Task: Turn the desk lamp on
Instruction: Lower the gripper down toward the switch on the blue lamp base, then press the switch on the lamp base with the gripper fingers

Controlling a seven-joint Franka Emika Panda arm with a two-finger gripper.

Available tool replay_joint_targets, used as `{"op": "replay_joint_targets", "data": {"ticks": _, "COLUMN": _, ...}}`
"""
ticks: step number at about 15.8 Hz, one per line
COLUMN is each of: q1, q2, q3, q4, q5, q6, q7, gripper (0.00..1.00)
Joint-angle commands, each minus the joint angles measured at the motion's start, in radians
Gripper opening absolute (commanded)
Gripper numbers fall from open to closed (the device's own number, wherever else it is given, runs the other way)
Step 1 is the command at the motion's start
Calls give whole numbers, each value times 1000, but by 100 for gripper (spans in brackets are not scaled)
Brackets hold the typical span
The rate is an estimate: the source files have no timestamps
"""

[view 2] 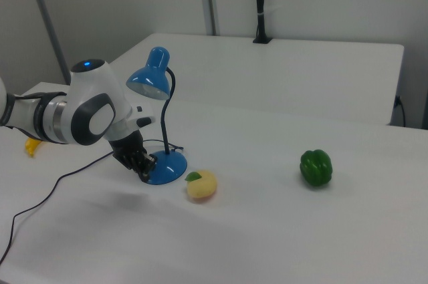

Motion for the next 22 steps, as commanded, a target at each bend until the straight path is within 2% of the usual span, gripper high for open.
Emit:
{"op": "replay_joint_targets", "data": {"ticks": 1, "q1": 20, "q2": 44, "q3": 2, "q4": 5, "q5": -3, "q6": 121, "q7": 66, "gripper": 0}}
{"op": "replay_joint_targets", "data": {"ticks": 3, "q1": 20, "q2": 57, "q3": 2, "q4": 20, "q5": -3, "q6": 172, "q7": 68, "gripper": 0}}
{"op": "replay_joint_targets", "data": {"ticks": 9, "q1": 26, "q2": 102, "q3": 3, "q4": 97, "q5": -4, "q6": 181, "q7": 68, "gripper": 0}}
{"op": "replay_joint_targets", "data": {"ticks": 16, "q1": 34, "q2": 122, "q3": 3, "q4": 102, "q5": -6, "q6": 187, "q7": 68, "gripper": 0}}
{"op": "replay_joint_targets", "data": {"ticks": 22, "q1": 34, "q2": 160, "q3": 3, "q4": 143, "q5": -6, "q6": 187, "q7": 71, "gripper": 0}}
